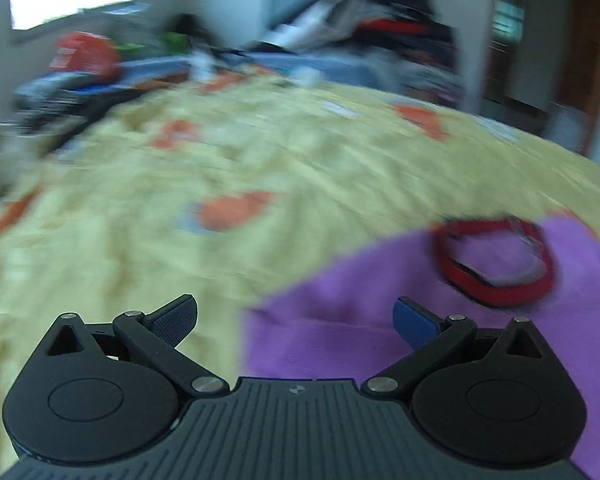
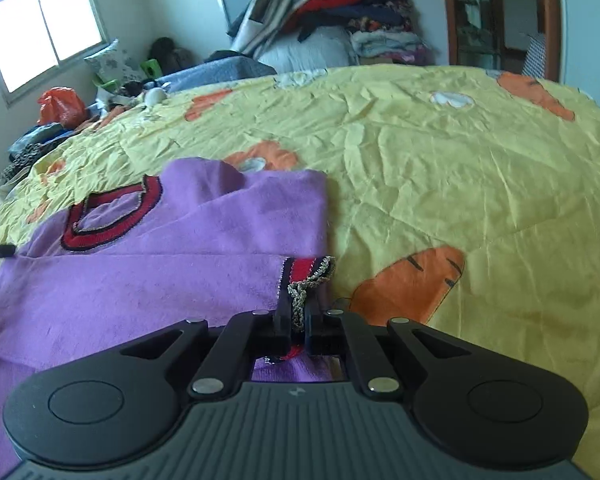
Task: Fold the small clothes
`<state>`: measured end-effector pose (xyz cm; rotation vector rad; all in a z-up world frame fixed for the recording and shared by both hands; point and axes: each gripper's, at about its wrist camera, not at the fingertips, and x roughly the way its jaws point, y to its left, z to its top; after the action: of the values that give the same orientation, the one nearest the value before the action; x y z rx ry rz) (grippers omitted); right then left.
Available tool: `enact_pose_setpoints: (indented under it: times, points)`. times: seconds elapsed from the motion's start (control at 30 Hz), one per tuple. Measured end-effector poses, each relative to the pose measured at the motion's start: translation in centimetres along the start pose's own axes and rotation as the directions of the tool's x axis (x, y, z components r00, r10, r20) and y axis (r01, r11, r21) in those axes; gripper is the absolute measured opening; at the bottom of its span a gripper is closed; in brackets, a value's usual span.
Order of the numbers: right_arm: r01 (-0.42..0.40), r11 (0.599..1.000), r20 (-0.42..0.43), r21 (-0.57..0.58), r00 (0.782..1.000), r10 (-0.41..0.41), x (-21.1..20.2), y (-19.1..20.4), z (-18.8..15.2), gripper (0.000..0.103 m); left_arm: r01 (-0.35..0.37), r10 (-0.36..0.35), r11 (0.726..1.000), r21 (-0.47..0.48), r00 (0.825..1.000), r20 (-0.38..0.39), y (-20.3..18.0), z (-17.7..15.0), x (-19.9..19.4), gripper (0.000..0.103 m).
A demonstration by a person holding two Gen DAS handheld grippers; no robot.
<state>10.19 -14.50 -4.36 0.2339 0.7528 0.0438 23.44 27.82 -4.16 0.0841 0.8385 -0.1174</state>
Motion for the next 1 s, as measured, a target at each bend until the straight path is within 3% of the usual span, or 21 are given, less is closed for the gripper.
enact_pose_setpoints:
  times: [0.07,0.13,0.17,0.23,0.27,0.3,0.43,0.53,0.57,0.63,0.7,0.73,0.77,0.93,1.0]
  points:
    - [-0.001,1.000,0.006,0.016,1.000,0.001,-0.7,-0.1,0.4,0.008,-0.102,0.105,0.994,0.046,0.991,-0.083,-0.2,-1.1,2.3,0.103]
    - [-0.024,1.000,0.027,0.000,0.999,0.024,-1.4,0.1,0.9,0.008,-0.084,0.084,0.996,0.005,0.994,-0.070,1.0,-1.8,2.6,0.103]
    - [-0.023,1.000,0.039,-0.010,0.999,0.023,-1.7,0.3,1.0,0.008,-0.110,0.108,0.994,-0.021,0.991,-0.078,1.8,-1.7,2.5,0.103]
    - [-0.054,0.998,0.027,-0.017,0.998,0.054,-1.5,0.2,1.3,0.029,-0.202,0.200,0.979,-0.012,0.977,-0.072,2.4,-1.4,1.8,0.103]
    - [-0.068,0.998,0.019,-0.008,0.997,0.068,-1.2,0.1,1.4,0.058,-0.231,0.231,0.973,-0.001,0.970,-0.070,2.5,-1.3,1.5,0.103]
    - [-0.081,0.997,0.033,0.003,0.996,0.080,-1.1,-0.2,1.4,0.080,-0.229,0.228,0.974,0.001,0.971,-0.066,2.5,-1.3,1.2,0.103]
    - [-0.155,0.987,0.073,0.047,0.986,0.151,-0.7,-1.0,1.7,0.079,-0.110,0.105,0.992,-0.065,0.992,-0.074,2.9,-1.1,-0.2,0.103]
    - [-0.147,0.989,0.084,0.004,0.986,0.146,-0.1,-0.3,2.0,0.079,-0.102,0.095,0.994,-0.033,0.980,-0.173,2.1,-1.3,1.1,0.103]
    - [-0.135,0.991,0.082,-0.017,0.987,0.136,0.2,0.1,2.0,0.079,-0.105,0.100,0.994,-0.018,0.981,-0.166,1.7,-1.6,1.5,0.103]
    - [-0.113,0.992,0.064,-0.055,0.991,0.117,0.8,0.7,2.0,0.079,-0.083,0.076,0.995,-0.051,0.990,-0.118,1.6,-2.1,1.3,0.092]
    - [-0.110,0.991,0.061,-0.072,0.992,0.114,1.2,0.9,1.9,0.079,-0.038,0.029,0.995,-0.093,0.995,-0.098,1.8,-1.9,0.9,0.045]
    - [-0.114,0.991,0.054,-0.069,0.992,0.118,1.3,0.9,1.9,0.079,-0.047,0.041,0.997,-0.065,0.995,-0.095,1.4,-1.5,0.7,0.035]
    - [-0.113,0.992,0.049,-0.063,0.992,0.117,1.2,0.9,2.0,0.079,-0.081,0.080,0.997,-0.012,0.993,-0.089,0.8,-1.1,0.5,0.018]
    - [-0.130,0.990,0.071,-0.047,0.989,0.133,0.1,1.0,2.3,0.079,-0.136,0.141,0.987,0.087,0.989,-0.054,1.4,-1.2,-0.2,0.014]
    - [-0.138,0.988,0.081,-0.063,0.986,0.143,-0.4,1.2,2.4,0.079,-0.148,0.152,0.987,0.068,0.987,-0.058,2.7,-1.5,-0.2,0.010]
